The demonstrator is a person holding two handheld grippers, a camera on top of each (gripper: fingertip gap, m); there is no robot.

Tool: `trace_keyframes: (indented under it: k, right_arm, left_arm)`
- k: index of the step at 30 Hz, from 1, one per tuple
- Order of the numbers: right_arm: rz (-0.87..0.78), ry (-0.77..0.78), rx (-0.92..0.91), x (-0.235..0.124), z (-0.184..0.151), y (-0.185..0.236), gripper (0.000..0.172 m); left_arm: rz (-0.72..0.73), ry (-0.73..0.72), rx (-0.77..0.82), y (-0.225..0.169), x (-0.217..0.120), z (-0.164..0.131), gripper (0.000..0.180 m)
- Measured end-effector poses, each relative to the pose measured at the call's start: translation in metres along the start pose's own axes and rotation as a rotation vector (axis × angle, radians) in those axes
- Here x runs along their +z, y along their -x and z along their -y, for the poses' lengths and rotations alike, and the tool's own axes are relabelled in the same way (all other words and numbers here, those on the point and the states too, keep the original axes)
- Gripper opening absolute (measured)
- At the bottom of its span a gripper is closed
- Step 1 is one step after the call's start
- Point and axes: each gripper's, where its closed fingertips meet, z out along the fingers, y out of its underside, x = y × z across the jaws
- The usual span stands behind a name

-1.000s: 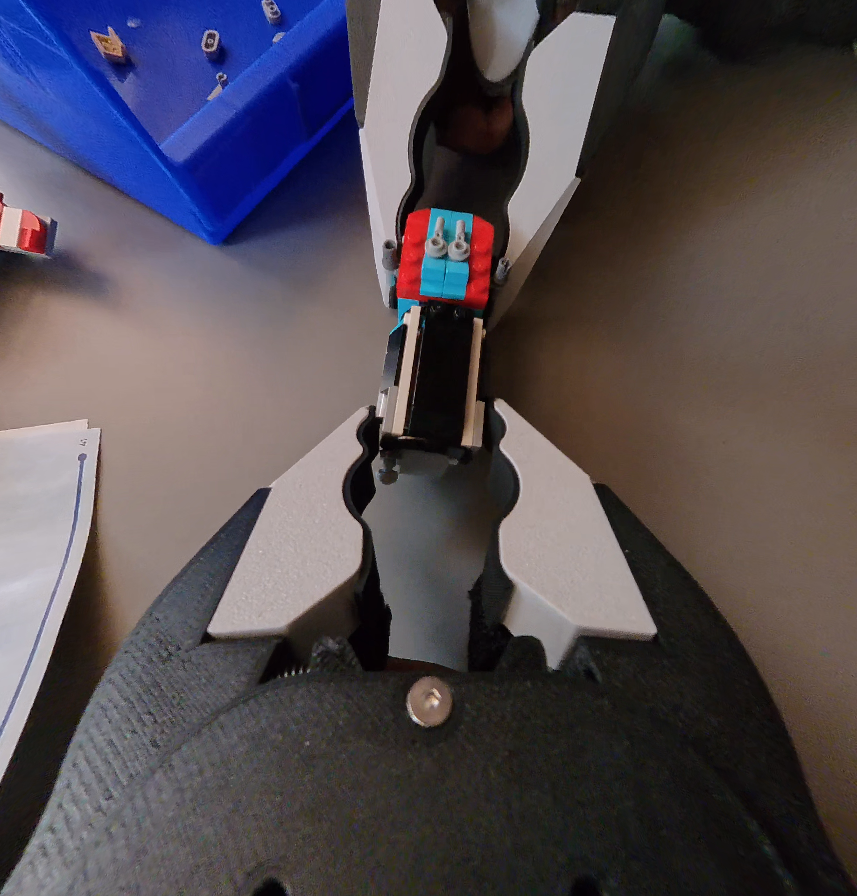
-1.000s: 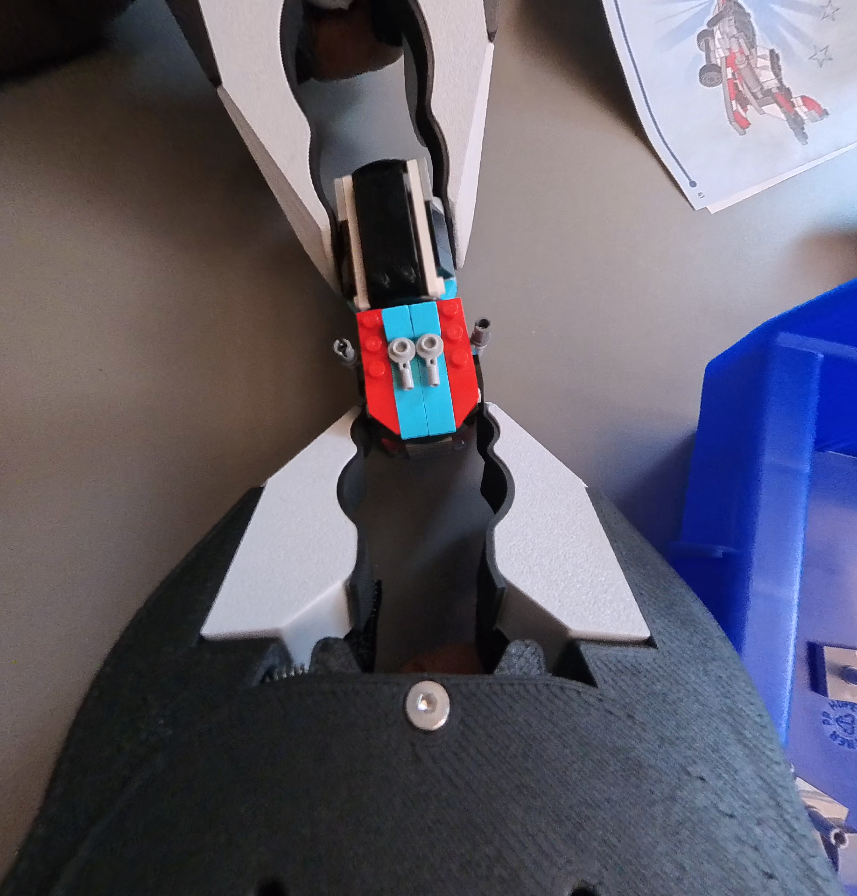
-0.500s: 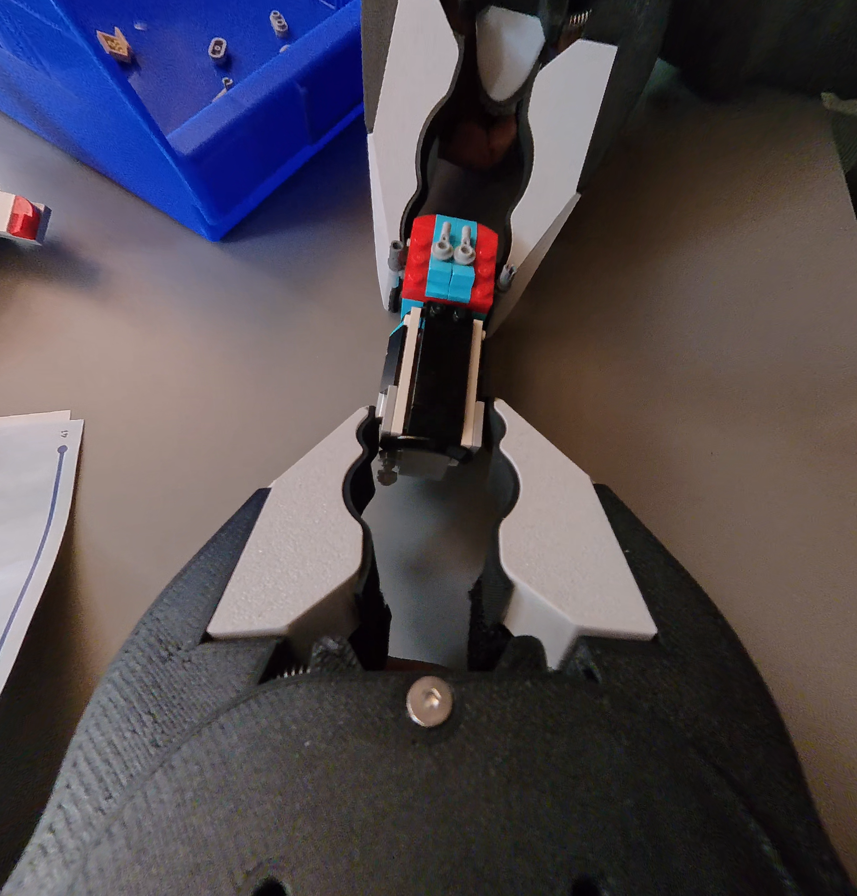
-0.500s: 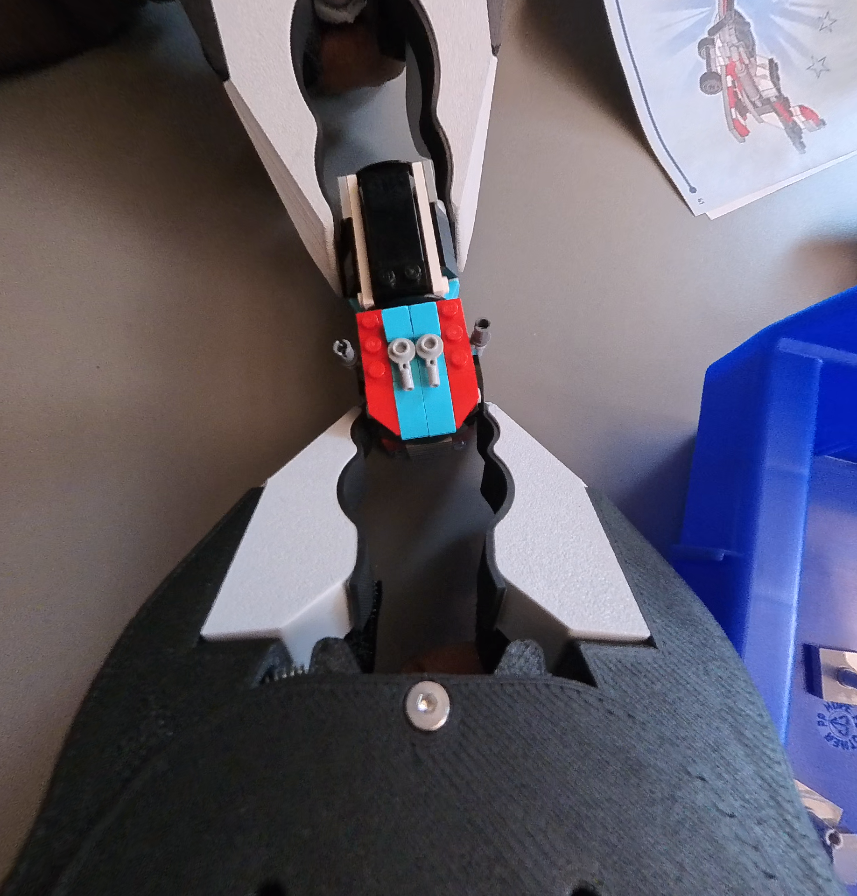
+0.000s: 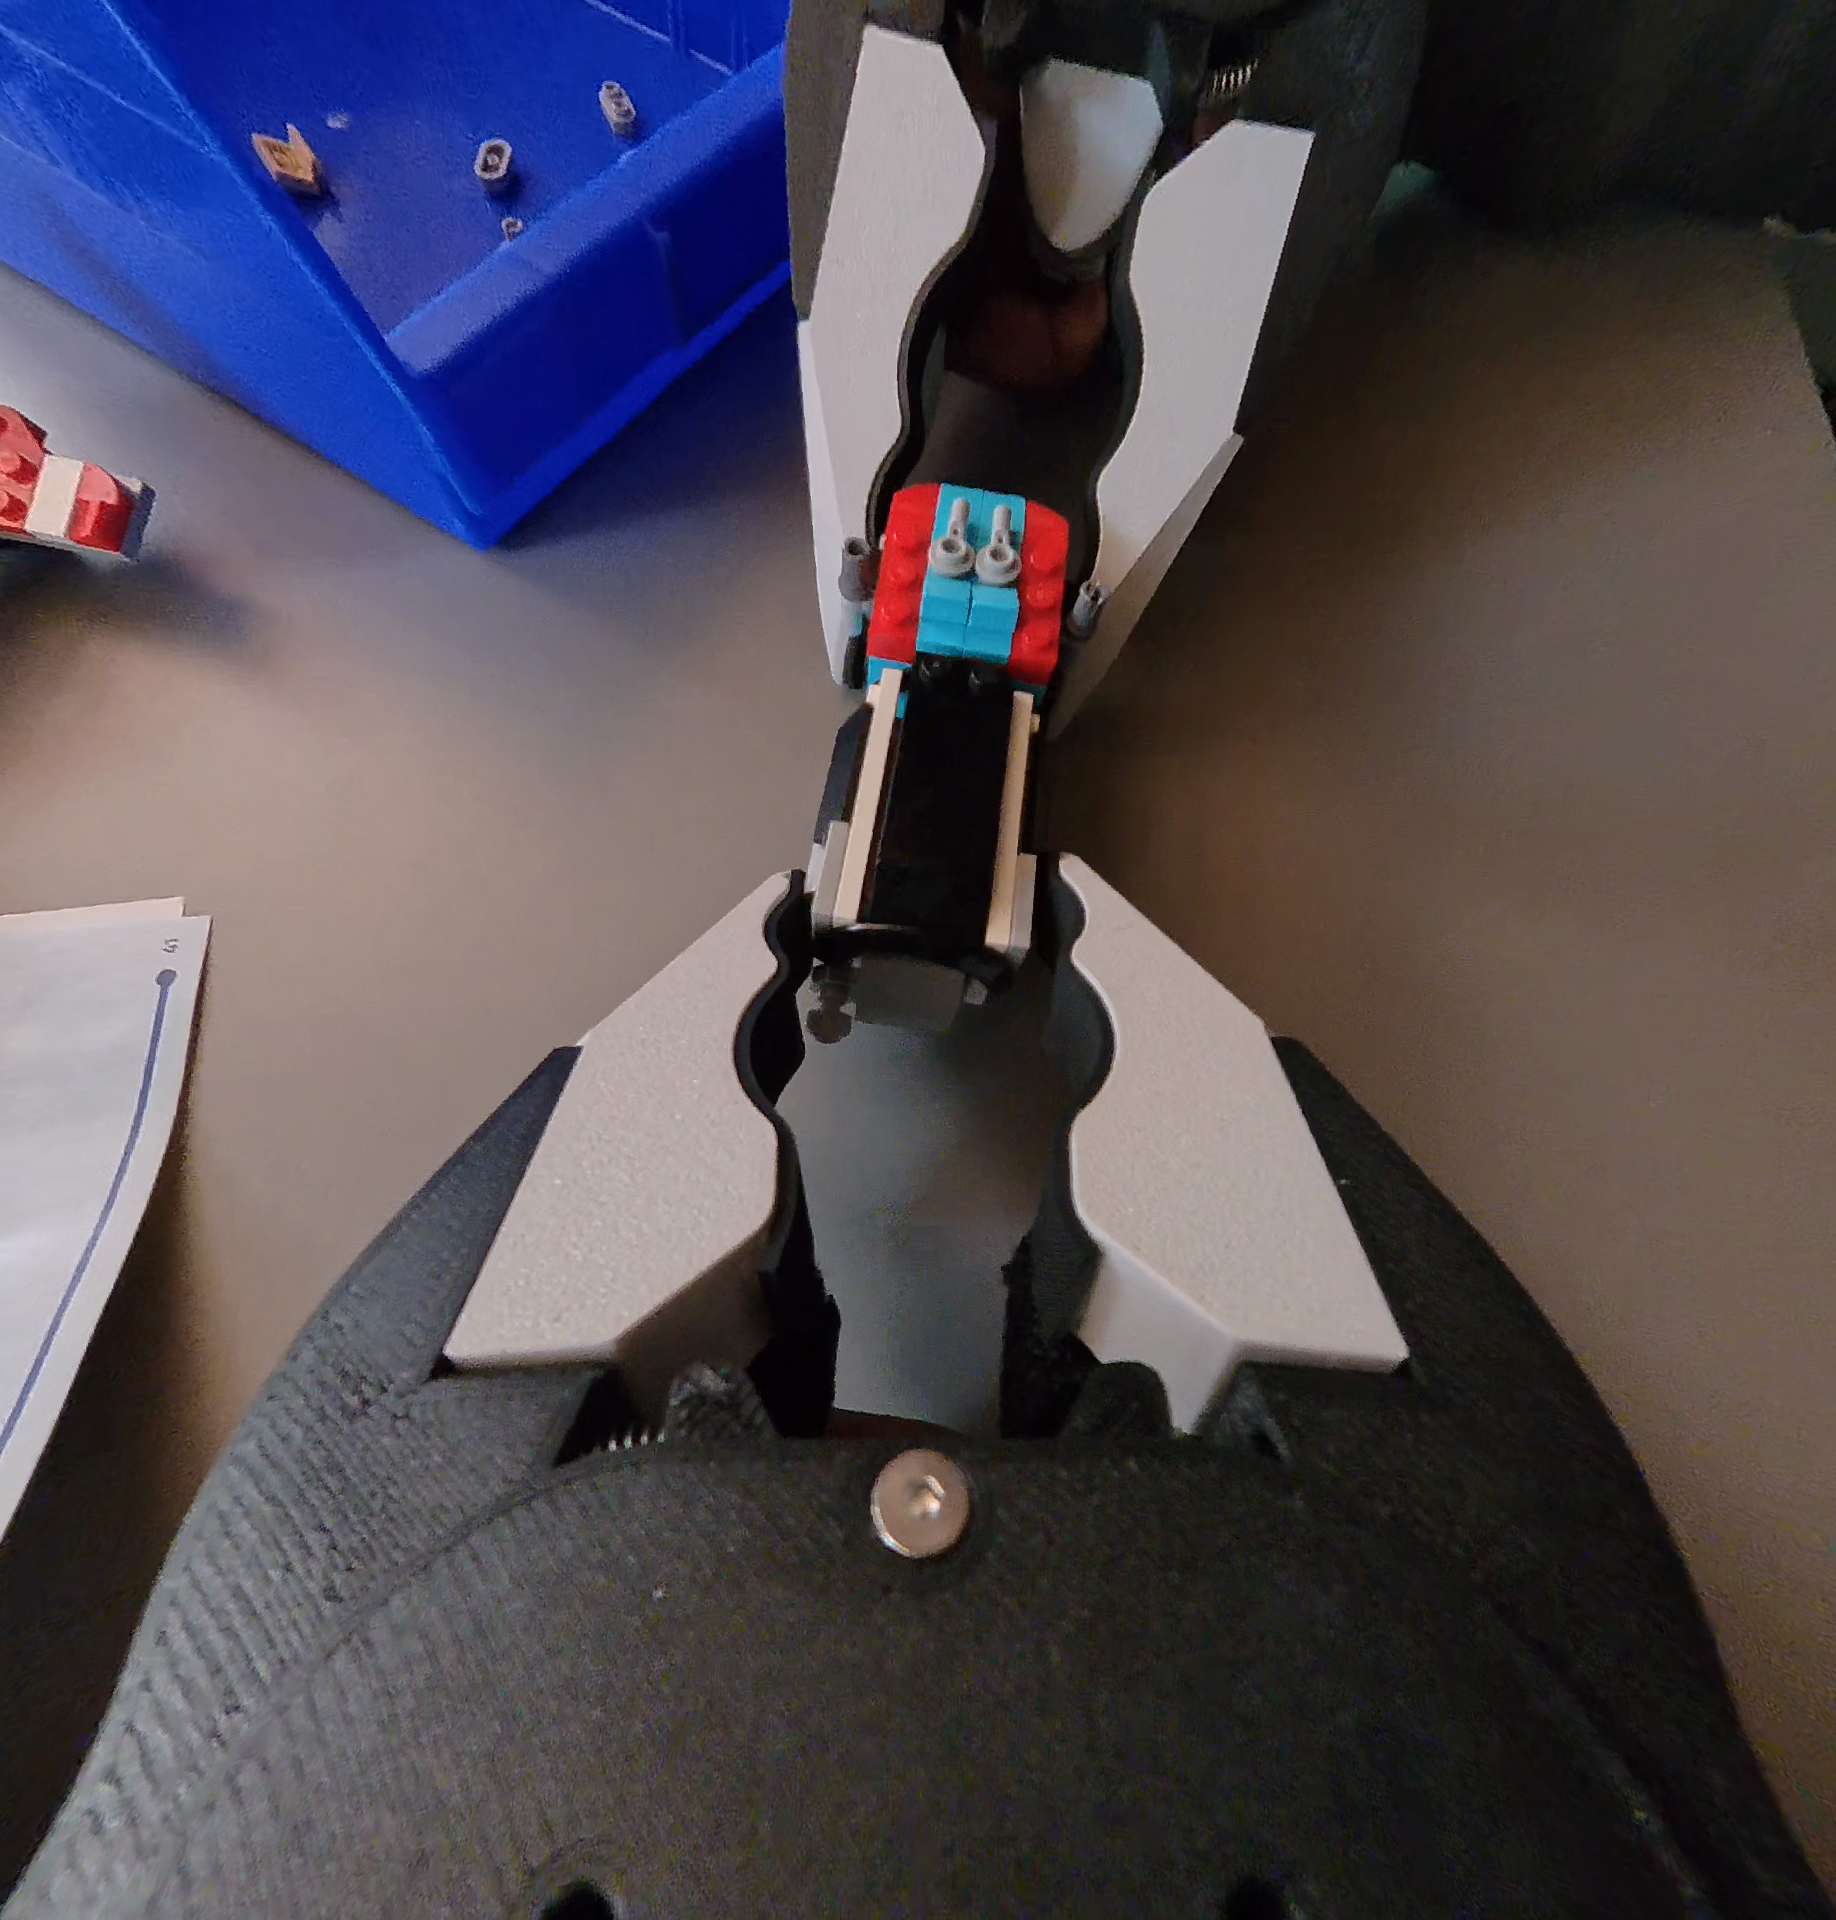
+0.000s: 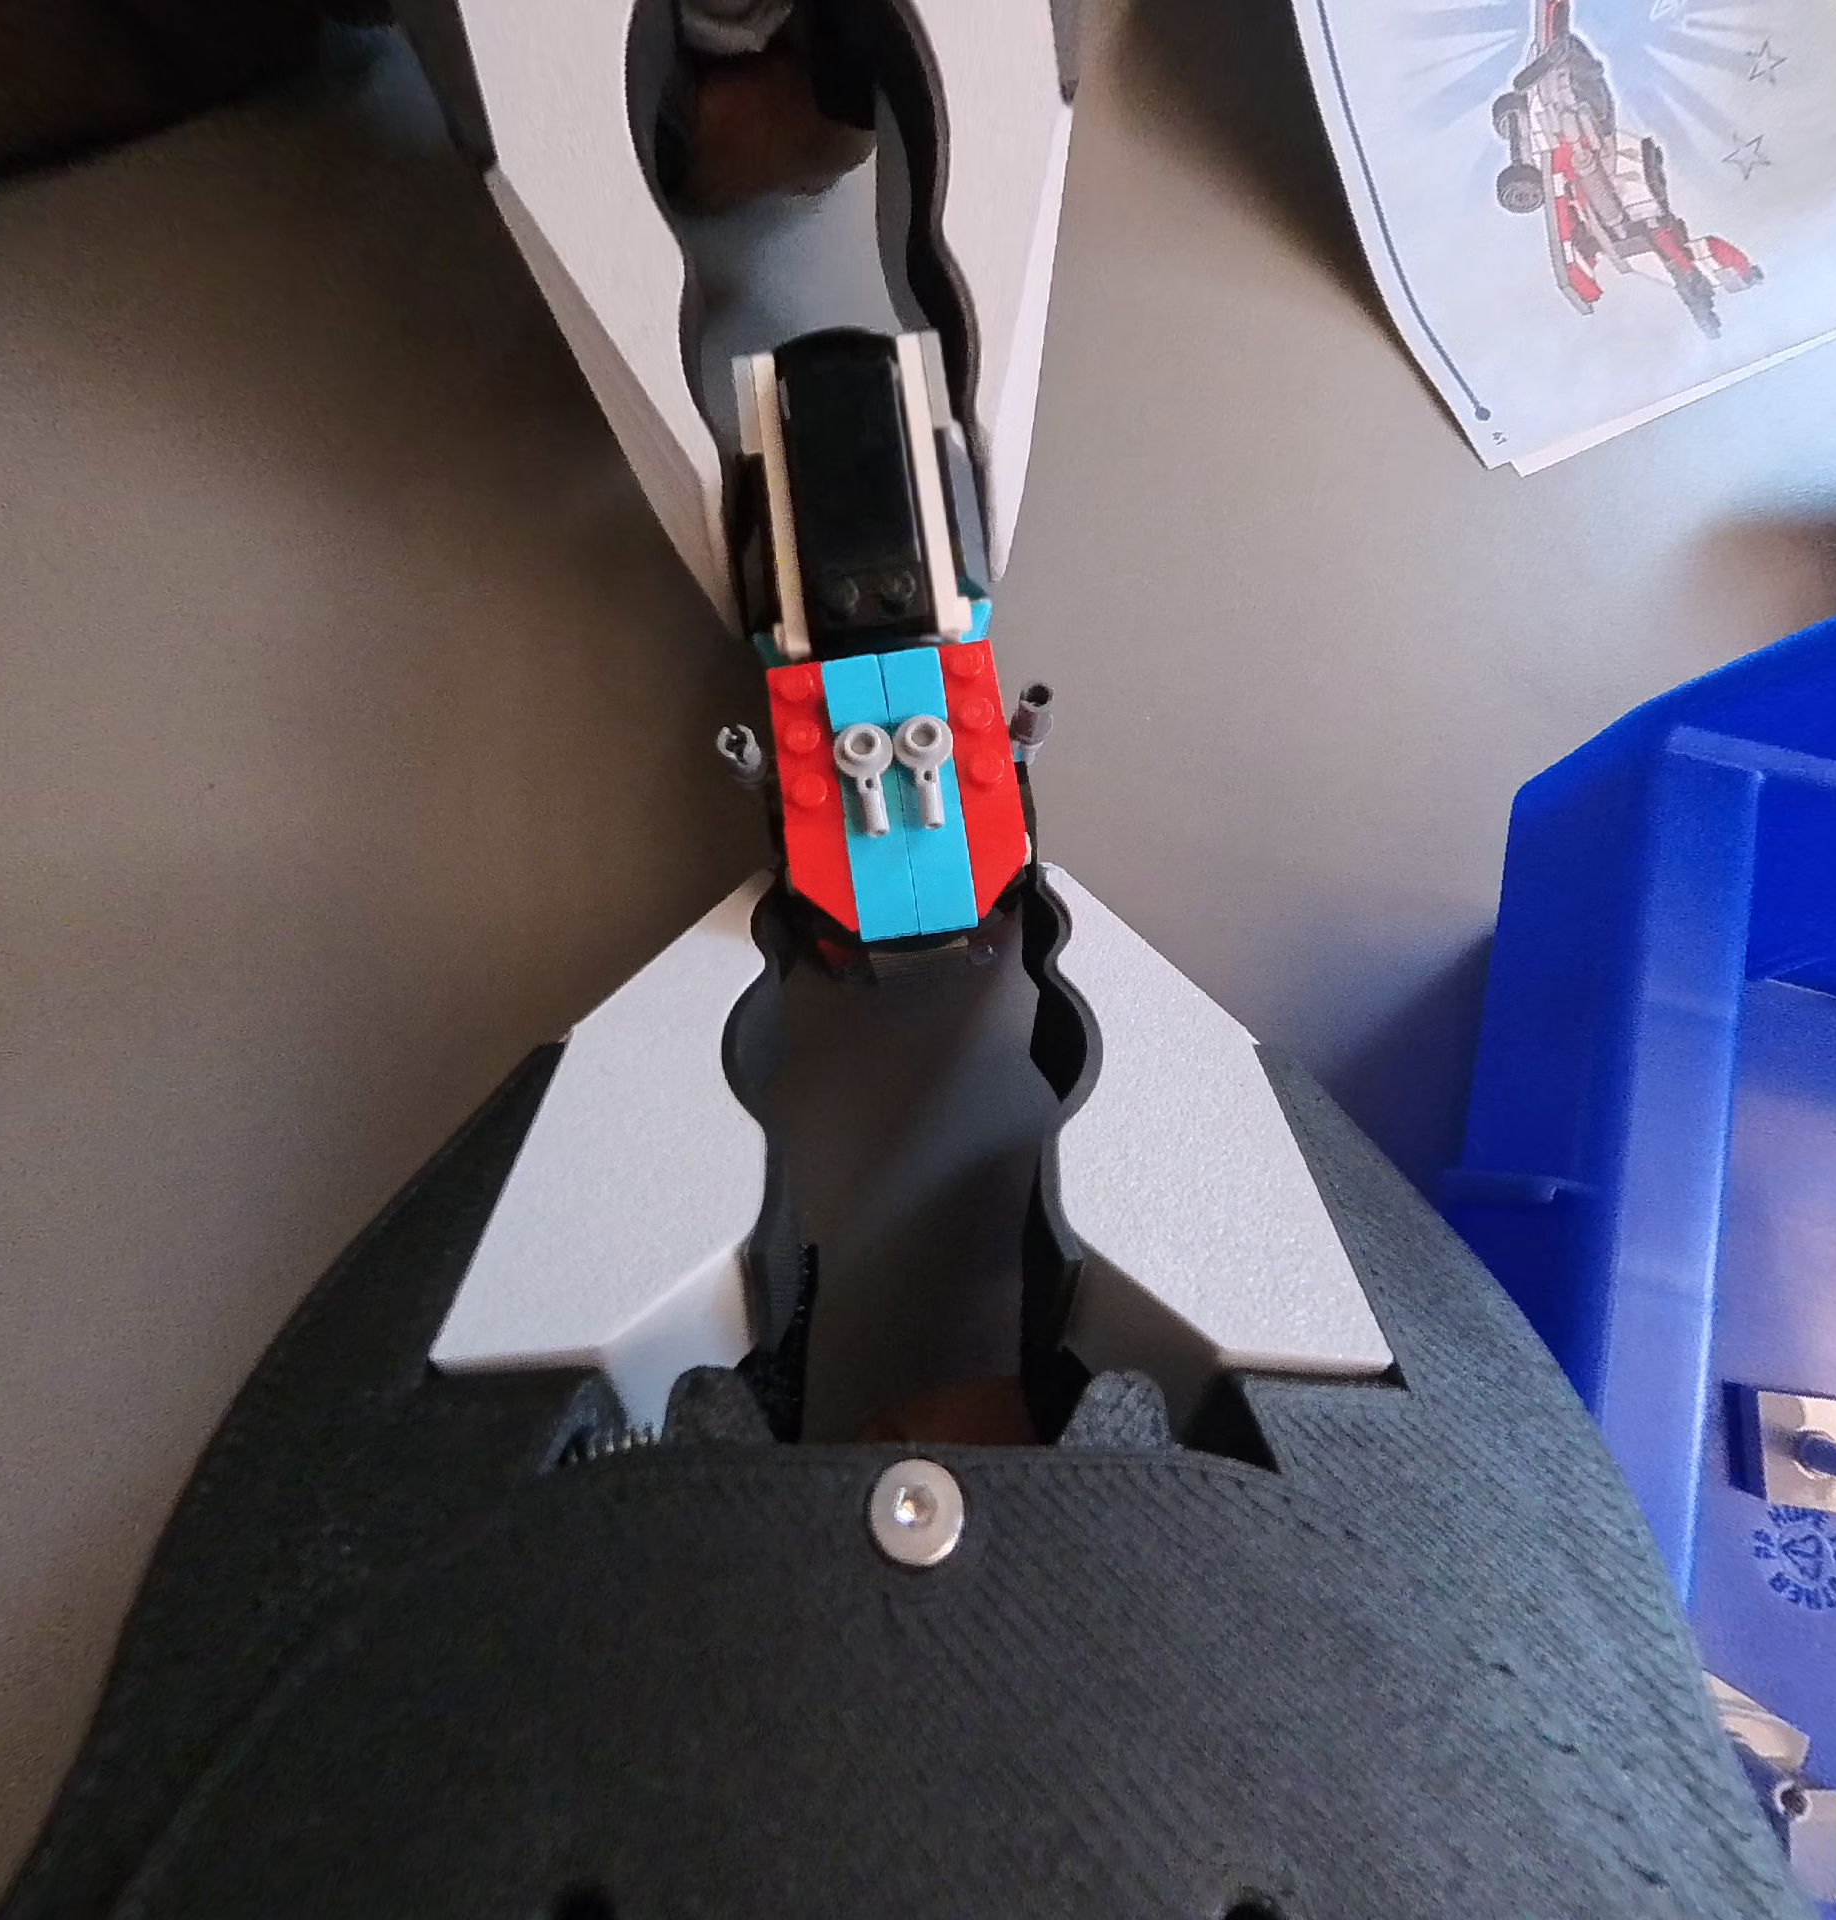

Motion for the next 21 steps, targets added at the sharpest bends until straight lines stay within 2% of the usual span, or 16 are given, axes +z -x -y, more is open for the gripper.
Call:
trace_keyframes:
  k: [6, 21]
  right_arm:
    - [0.011, -0.006, 0.013, 0.000, 0.000, 0.000, 0.045]
    - [-0.001, -0.002, 0.002, 0.000, 0.000, 0.000, 0.045]
  left_arm:
    - [-0.037, -0.071, -0.025, -0.001, -0.005, 0.008, 0.045]
    - [0.003, 0.027, -0.020, 0.000, 0.005, -0.003, 0.046]
